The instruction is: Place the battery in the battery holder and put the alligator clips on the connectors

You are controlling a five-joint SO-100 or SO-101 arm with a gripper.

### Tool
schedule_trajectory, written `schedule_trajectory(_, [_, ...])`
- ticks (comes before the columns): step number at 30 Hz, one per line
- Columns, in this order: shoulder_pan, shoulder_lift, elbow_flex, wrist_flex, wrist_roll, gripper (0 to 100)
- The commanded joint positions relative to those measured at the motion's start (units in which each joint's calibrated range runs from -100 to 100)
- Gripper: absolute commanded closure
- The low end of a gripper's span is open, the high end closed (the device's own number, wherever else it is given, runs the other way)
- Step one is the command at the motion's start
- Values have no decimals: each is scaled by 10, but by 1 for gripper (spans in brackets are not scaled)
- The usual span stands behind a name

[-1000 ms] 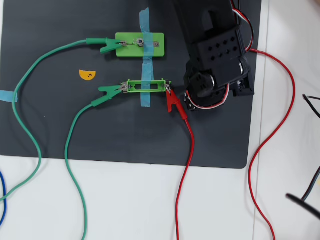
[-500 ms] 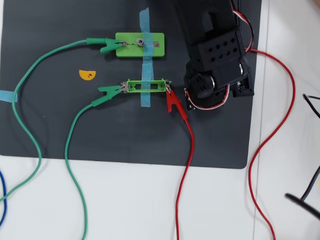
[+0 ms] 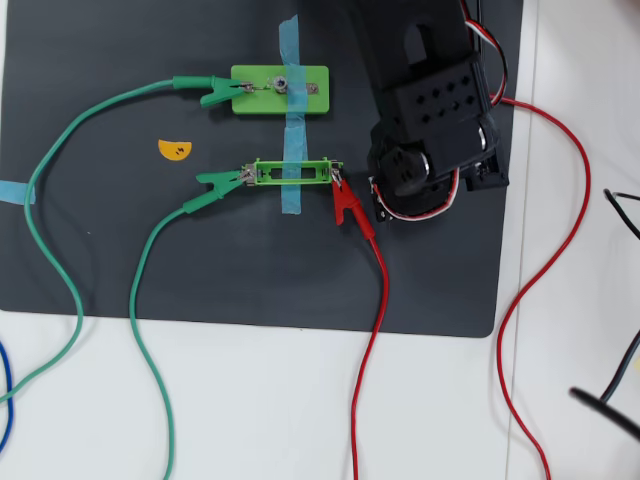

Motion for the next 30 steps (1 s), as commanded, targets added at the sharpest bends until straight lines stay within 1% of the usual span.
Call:
schedule_trajectory(1, [6,-74,11,-6,4,99])
schedule_trajectory(8, [4,-168,52,-6,5,99])
schedule_trajectory(12, [14,-201,66,-6,17,99])
schedule_trajectory(15, [44,-218,81,-14,21,99])
schedule_trajectory(18, [76,-234,114,-50,22,99])
schedule_trajectory(23, [121,-280,170,-81,39,99])
schedule_trajectory(30, [181,-323,206,-81,49,99])
